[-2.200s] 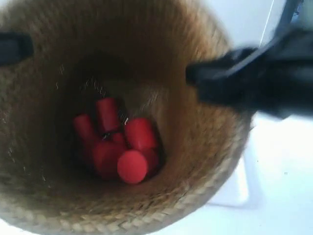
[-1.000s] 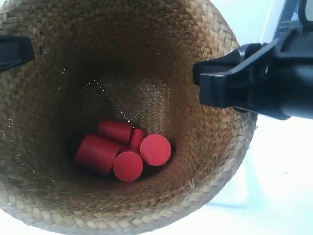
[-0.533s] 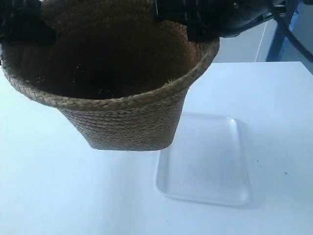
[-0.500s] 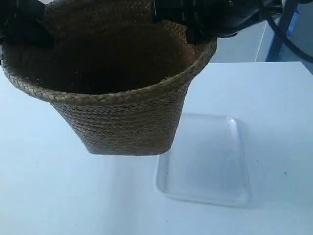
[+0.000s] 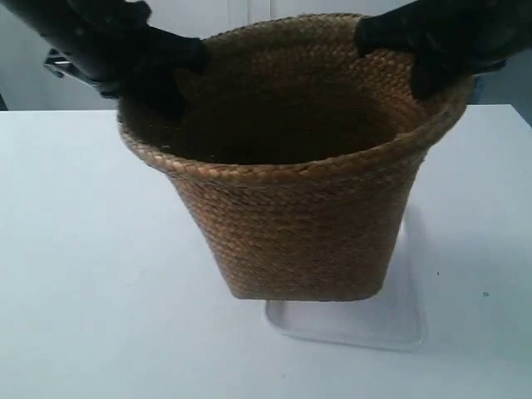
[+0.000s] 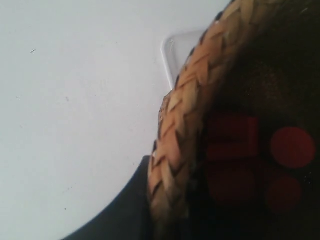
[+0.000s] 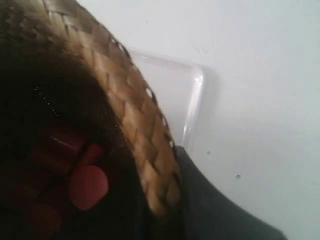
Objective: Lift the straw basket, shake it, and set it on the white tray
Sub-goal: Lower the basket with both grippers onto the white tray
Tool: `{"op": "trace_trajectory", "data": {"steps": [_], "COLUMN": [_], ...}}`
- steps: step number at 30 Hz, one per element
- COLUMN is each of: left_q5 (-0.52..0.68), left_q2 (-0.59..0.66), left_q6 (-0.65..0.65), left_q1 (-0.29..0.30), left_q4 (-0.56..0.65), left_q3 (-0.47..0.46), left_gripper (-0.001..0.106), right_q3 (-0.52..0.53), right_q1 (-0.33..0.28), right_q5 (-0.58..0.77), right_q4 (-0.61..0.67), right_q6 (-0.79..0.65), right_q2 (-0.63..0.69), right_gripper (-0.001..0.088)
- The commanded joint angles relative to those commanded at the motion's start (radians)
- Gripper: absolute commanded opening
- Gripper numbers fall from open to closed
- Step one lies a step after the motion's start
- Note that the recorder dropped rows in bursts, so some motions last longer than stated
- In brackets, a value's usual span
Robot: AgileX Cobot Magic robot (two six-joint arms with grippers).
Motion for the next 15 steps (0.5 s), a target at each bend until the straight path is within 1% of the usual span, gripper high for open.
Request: {"op": "trace_trajectory", "data": {"steps": [4, 7, 9, 11, 15], "left_q5": [-0.006, -0.008, -0.006, -0.006, -0.018], "left_q2": [0.070, 0.114, 0.133, 0.151, 0.166], "left_q6": [-0.018, -0.024, -0.026, -0.026, -0.019], "left_q1": [-0.039, -0.041, -0.041, -0.041, -0.041], "left_q4": [0.037, 0.038, 0.032, 0.022, 0.024], "left_q3": [-0.066, -0.102, -0.116, -0.125, -0.132], "left_gripper": [0.000, 0.000, 0.000, 0.000, 0.000], "right_q3": [0.013, 0.047, 0.078, 0.112, 0.167], "right_q1": [-0.109, -0.154, -0.170, -0.170, -0.170], "right_q5": [0.000, 0.000, 0.000, 0.000, 0.000], "right_q4": [0.067, 0.106, 0.130, 0.155, 0.159], "right_q6": [-0.061, -0.064, -0.060, -0.057, -0.057], "right_q2": [0.000, 0.000, 0.000, 0.000, 0.000], "right_gripper": [0.0000, 0.0000, 0.0000, 0.0000, 0.0000]}}
